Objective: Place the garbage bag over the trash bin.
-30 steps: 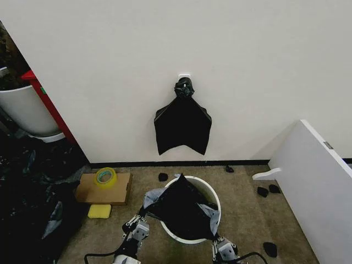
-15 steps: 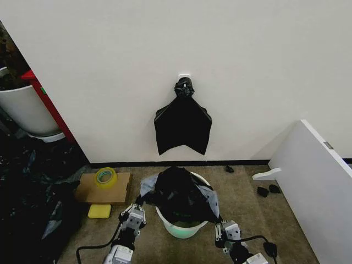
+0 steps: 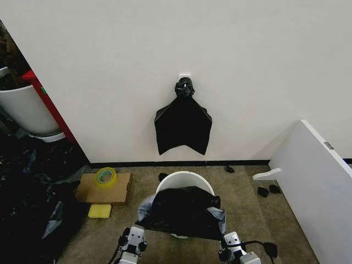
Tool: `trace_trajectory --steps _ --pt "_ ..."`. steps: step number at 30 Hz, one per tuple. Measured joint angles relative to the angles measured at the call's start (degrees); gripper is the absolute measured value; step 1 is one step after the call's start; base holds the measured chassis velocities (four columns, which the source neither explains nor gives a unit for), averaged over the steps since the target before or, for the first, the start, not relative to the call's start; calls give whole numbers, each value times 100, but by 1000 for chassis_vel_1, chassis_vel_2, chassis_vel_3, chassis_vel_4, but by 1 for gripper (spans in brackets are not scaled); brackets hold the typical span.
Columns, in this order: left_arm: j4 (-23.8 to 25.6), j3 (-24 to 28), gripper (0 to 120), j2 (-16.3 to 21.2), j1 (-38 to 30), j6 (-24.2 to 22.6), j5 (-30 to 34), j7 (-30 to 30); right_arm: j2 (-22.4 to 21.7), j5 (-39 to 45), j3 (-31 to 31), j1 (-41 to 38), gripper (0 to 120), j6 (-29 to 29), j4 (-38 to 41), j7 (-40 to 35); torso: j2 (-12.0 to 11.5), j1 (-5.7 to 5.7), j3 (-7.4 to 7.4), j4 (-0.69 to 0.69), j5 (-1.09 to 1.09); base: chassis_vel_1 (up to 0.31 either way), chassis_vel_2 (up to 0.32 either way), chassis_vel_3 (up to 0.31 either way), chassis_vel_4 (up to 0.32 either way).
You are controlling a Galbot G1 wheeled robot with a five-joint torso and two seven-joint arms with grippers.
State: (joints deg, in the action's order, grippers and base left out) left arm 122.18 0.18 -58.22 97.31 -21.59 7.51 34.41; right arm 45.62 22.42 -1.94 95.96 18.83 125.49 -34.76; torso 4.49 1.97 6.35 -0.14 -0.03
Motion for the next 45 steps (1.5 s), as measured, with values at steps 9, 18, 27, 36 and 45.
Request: trace_trajectory --steps 9,18,27,36,45 --pt "-464 63 0 -312 -264 98 35 -13 163 -837 36 -225 0 -608 -708 395 0 -1 0 -1 1 0 0 0 0" --pt "-431 41 0 -376 -276 108 201 -31 254 -1219 154 -528 0 -1338 -1236 870 0 -1 0 0 -1 0 0 0 0" --pt "-81 44 10 -260 -112 130 533 149 188 -576 179 -389 13 -1319 -844 936 0 -1 0 1 -3 0 0 0 0" --pt "992 -320 45 352 134 -745 1270 535 50 424 110 267 50 210 613 -168 0 -1 0 0 -2 0 0 0 0" --pt "1741 -783 78 864 70 -1582 2055 -277 -42 305 201 459 81 578 1037 -357 0 -1 0 0 0 0 0 0 0"
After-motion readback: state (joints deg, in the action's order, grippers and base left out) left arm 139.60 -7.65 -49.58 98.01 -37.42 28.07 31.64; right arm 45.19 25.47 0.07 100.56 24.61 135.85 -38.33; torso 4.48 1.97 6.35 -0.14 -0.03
